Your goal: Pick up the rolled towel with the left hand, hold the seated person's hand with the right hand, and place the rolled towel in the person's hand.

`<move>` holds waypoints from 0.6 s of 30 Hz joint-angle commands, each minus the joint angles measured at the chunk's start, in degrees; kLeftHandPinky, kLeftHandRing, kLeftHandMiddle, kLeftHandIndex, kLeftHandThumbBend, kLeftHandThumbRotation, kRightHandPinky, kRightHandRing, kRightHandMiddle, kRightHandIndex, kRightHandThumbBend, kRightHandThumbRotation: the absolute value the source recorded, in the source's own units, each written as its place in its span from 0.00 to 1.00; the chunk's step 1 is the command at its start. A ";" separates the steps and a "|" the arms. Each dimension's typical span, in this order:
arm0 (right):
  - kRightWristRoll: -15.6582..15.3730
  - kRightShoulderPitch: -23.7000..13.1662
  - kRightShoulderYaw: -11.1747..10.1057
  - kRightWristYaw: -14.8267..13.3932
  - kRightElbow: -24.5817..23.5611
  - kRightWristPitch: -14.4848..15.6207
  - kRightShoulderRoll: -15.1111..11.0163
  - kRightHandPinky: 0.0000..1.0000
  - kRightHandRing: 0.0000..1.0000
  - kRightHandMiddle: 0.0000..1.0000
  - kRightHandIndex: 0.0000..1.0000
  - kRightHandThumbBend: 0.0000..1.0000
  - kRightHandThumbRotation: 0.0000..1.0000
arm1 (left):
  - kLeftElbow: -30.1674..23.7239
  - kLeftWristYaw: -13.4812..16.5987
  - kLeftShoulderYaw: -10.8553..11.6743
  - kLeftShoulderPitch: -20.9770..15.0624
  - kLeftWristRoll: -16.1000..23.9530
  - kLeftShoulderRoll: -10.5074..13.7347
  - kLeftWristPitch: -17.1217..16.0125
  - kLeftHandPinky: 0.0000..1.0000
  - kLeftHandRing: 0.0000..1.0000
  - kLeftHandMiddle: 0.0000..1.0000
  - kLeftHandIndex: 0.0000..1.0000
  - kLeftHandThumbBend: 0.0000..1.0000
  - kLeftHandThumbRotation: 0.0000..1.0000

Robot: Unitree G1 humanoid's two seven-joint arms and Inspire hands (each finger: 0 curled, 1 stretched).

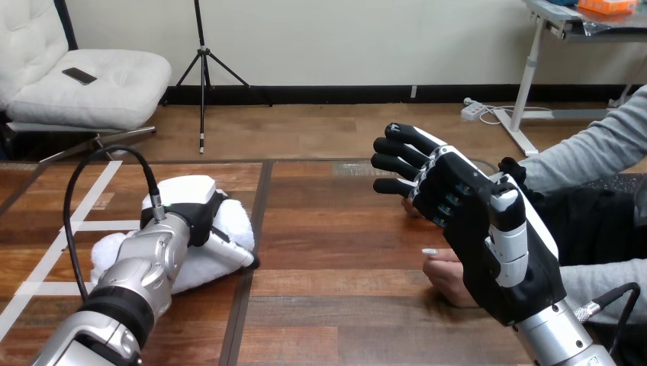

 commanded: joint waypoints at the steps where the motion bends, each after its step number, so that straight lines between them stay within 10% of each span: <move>1: 1.29 -3.25 -1.28 -0.05 -2.09 -0.47 -0.80 0.80 0.86 0.86 0.85 0.89 1.00 | -1.04 0.21 -0.45 -4.12 0.30 -0.05 2.28 0.74 0.86 0.87 0.84 0.99 0.33; 18: 1.43 -3.18 -1.68 -0.07 -2.00 -0.56 -0.74 0.80 0.85 0.85 0.85 0.89 1.00 | -1.72 2.21 -0.85 -3.63 0.95 -1.12 5.63 0.43 0.62 0.67 0.68 0.90 0.03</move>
